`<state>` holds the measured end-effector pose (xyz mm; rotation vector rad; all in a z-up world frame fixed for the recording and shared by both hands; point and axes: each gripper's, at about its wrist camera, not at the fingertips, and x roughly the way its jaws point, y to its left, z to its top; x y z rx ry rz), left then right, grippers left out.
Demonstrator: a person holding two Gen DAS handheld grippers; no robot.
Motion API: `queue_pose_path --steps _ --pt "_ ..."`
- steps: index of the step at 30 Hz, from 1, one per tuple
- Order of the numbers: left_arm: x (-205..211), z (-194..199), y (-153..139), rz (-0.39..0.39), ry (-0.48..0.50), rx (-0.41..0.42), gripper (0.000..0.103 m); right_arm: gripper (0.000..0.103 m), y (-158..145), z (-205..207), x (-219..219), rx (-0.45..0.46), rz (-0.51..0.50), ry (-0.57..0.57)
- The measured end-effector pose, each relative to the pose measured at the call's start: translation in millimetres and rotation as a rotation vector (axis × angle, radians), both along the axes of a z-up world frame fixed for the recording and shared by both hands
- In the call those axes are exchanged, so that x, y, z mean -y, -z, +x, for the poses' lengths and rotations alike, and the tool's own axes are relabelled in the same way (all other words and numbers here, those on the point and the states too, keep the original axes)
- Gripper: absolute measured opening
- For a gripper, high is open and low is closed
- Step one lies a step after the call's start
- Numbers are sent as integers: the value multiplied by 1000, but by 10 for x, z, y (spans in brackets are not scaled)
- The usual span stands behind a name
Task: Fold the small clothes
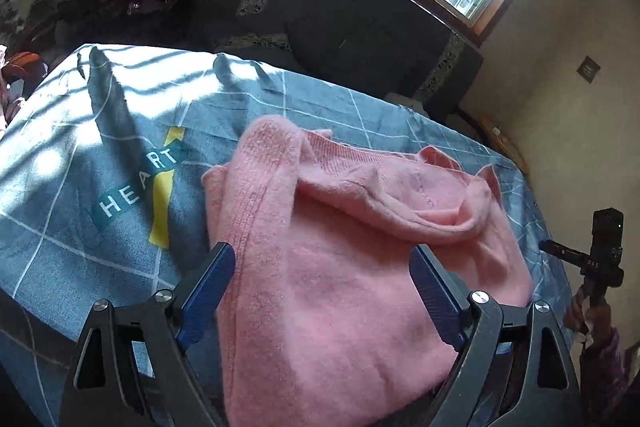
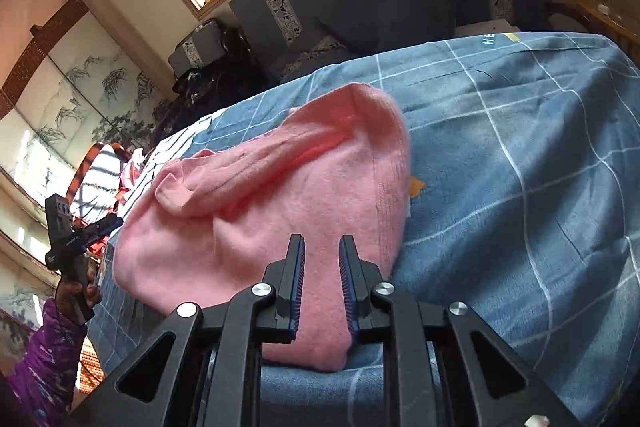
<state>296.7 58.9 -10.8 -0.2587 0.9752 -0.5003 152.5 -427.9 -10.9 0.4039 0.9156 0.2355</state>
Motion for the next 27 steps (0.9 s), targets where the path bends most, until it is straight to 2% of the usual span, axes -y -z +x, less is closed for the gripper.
queue_pose_path --steps 1,2,4,5,7,8,10,11,12,14,15,16,17,20,23,24,26,27 --pt "123 92 66 10 27 -45 91 19 22 133 -156 -21 -5 -65" --pt "262 174 171 53 49 -91 91 19 81 271 -349 -57 -33 -119" --pt "500 373 353 210 61 -154 91 19 235 553 -676 -121 -109 -225" --pt "558 441 375 248 60 -144 91 19 319 709 -846 -151 -137 -271" --pt "556 619 340 259 25 -112 91 19 344 1023 -1017 -145 -218 -276" --pt "475 718 293 257 -40 -91 91 19 310 1176 -1032 -114 -224 -263" --pt "137 883 208 195 -234 -56 91 19 222 1476 -901 -53 -196 -155" --pt "-66 939 202 198 -355 -47 91 19 195 1582 -755 -28 -155 -74" --pt "-267 1004 238 236 -457 -57 91 19 176 1645 -597 -7 -104 -2" --pt "-576 1057 321 292 -555 -99 91 19 185 1632 -307 12 -5 102" --pt "-699 1031 343 283 -570 -102 91 19 187 1553 -172 31 61 123" --pt "-782 984 348 247 -557 -94 91 19 182 1451 -44 56 116 132" --pt "-824 931 346 200 -522 -82 91 19 174 1347 64 73 131 138" --pt "-733 779 289 89 -347 -35 91 27 244 1156 303 52 79 159" --pt "-457 776 130 84 -237 11 91 28 342 1174 412 -6 37 174" --pt "-356 817 88 83 -213 19 91 28 320 1209 391 0 67 160" --pt "-203 908 43 65 -177 16 91 28 219 1303 189 32 132 84" --pt "-115 966 30 43 -159 14 91 28 167 1382 -6 31 120 25"
